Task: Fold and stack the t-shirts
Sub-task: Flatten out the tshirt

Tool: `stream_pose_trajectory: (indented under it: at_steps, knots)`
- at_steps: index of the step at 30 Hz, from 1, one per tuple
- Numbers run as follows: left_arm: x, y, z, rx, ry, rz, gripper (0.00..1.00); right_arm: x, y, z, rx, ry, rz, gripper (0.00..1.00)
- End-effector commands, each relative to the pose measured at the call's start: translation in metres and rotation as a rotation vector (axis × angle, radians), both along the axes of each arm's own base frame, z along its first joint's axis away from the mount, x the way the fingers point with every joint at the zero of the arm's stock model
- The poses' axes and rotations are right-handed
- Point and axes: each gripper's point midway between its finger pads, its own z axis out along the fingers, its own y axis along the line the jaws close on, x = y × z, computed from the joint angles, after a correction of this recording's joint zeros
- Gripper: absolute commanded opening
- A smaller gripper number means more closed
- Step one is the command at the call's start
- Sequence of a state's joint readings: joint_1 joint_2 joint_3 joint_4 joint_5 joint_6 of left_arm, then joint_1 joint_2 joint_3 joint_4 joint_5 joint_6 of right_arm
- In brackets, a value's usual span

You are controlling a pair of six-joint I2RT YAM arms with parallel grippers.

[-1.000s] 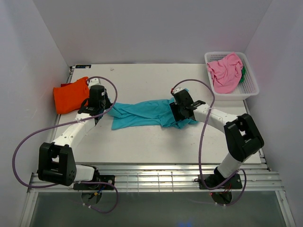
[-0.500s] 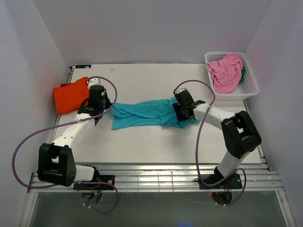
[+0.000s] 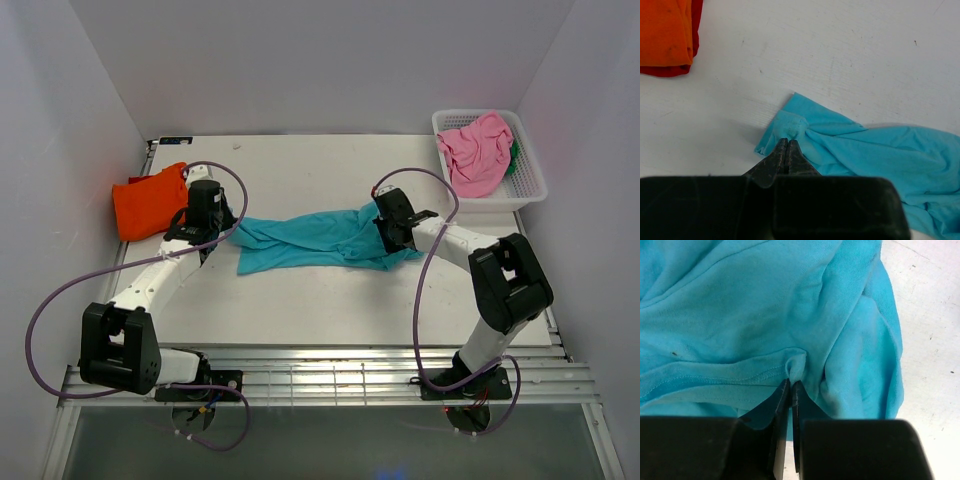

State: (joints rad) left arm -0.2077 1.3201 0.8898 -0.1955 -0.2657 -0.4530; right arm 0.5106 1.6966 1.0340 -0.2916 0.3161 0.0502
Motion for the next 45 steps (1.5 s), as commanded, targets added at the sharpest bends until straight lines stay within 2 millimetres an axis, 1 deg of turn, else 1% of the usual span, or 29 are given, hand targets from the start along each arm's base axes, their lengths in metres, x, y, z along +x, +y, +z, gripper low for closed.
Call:
stream_pose_trajectory:
  at_steps: [1,5,6,8,9,10,12,13,15,16,17,18,20,21,22,24,27,28,30,31,34,35,37,38,39,40,42,43,45]
  knots:
    - [-0.001,0.001,0.010,-0.001,-0.030,0.001,0.00,0.007,0.000,0.024,0.023,-0.058,-0.016,0.08]
    - [0.002,0.000,0.016,-0.006,-0.044,0.004,0.00,0.016,-0.001,0.067,0.034,-0.142,-0.027,0.08]
    - [0.002,0.001,0.018,-0.005,-0.049,0.004,0.00,0.023,0.000,0.092,0.047,-0.200,-0.026,0.08]
    - [0.006,0.000,0.031,-0.011,-0.082,0.008,0.00,0.030,0.001,0.120,0.063,-0.262,-0.026,0.08]
    - [0.007,0.000,0.038,-0.013,-0.097,0.007,0.00,0.040,0.002,0.152,0.083,-0.332,-0.038,0.08]
    - [0.009,-0.001,0.046,-0.017,-0.116,0.007,0.00,0.045,0.000,0.169,0.085,-0.365,-0.046,0.08]
    - [0.017,-0.002,0.077,-0.021,-0.180,0.002,0.00,0.050,-0.005,0.199,0.088,-0.409,-0.070,0.08]
    - [0.019,-0.002,0.087,-0.014,-0.194,-0.003,0.00,0.058,-0.006,0.232,0.118,-0.472,-0.087,0.08]
    - [0.026,-0.002,0.123,-0.017,-0.267,-0.001,0.00,0.064,-0.014,0.258,0.097,-0.515,-0.090,0.08]
    - [0.028,0.000,0.135,-0.010,-0.289,0.004,0.00,0.069,-0.016,0.286,0.112,-0.571,-0.093,0.08]
    - [0.029,0.001,0.146,-0.005,-0.314,0.009,0.00,0.072,-0.019,0.297,0.111,-0.590,-0.096,0.08]
    - [0.032,0.003,0.171,-0.002,-0.366,0.017,0.00,0.075,-0.025,0.305,0.105,-0.602,-0.106,0.08]
    - [0.033,0.004,0.193,0.021,-0.404,0.006,0.00,0.080,-0.029,0.329,0.102,-0.640,-0.106,0.08]
    - [0.034,0.003,0.219,0.014,-0.448,0.000,0.00,0.079,-0.035,0.331,0.084,-0.632,-0.116,0.08]
    - [0.032,0.002,0.222,0.018,-0.434,-0.008,0.00,0.078,-0.037,0.338,0.081,-0.636,-0.122,0.08]
    - [0.025,-0.002,0.243,0.006,-0.470,-0.042,0.00,0.066,-0.042,0.359,0.101,-0.670,-0.133,0.08]
    - [-0.002,-0.005,0.275,-0.019,-0.545,-0.082,0.00,0.040,-0.051,0.390,0.157,-0.734,-0.132,0.08]
    - [-0.017,-0.008,0.292,-0.036,-0.583,-0.117,0.00,0.032,-0.054,0.393,0.157,-0.730,-0.131,0.08]
    - [-0.029,-0.015,0.309,-0.054,-0.595,-0.166,0.00,0.012,-0.062,0.423,0.191,-0.777,-0.134,0.08]
    - [-0.042,-0.021,0.325,-0.068,-0.594,-0.217,0.00,0.002,-0.065,0.427,0.194,-0.768,-0.128,0.08]
    - [-0.065,-0.035,0.339,-0.095,-0.564,-0.317,0.00,-0.032,-0.069,0.476,0.294,-0.856,-0.099,0.08]
    - [-0.085,-0.042,0.360,-0.114,-0.607,-0.377,0.00,-0.051,-0.069,0.490,0.340,-0.881,-0.067,0.08]
    - [-0.109,-0.043,0.373,-0.129,-0.639,-0.408,0.00,-0.079,-0.074,0.520,0.418,-0.953,-0.045,0.08]
    - [-0.122,-0.039,0.385,-0.129,-0.678,-0.403,0.00,-0.101,-0.077,0.539,0.464,-1.014,-0.014,0.08]
    - [-0.146,-0.033,0.401,-0.127,-0.740,-0.399,0.00,-0.110,-0.080,0.546,0.480,-1.041,-0.007,0.08]
    - [-0.156,-0.030,0.406,-0.117,-0.752,-0.398,0.00,-0.123,-0.086,0.560,0.499,-1.079,-0.004,0.08]
    - [-0.188,-0.027,0.433,-0.121,-0.816,-0.421,0.00,-0.144,-0.092,0.567,0.517,-1.090,0.010,0.08]
    - [-0.199,-0.029,0.431,-0.134,-0.790,-0.440,0.00,-0.162,-0.098,0.579,0.546,-1.126,0.017,0.08]
    - [-0.229,-0.033,0.445,-0.160,-0.821,-0.495,0.00,-0.180,-0.093,0.582,0.603,-1.128,0.066,0.08]
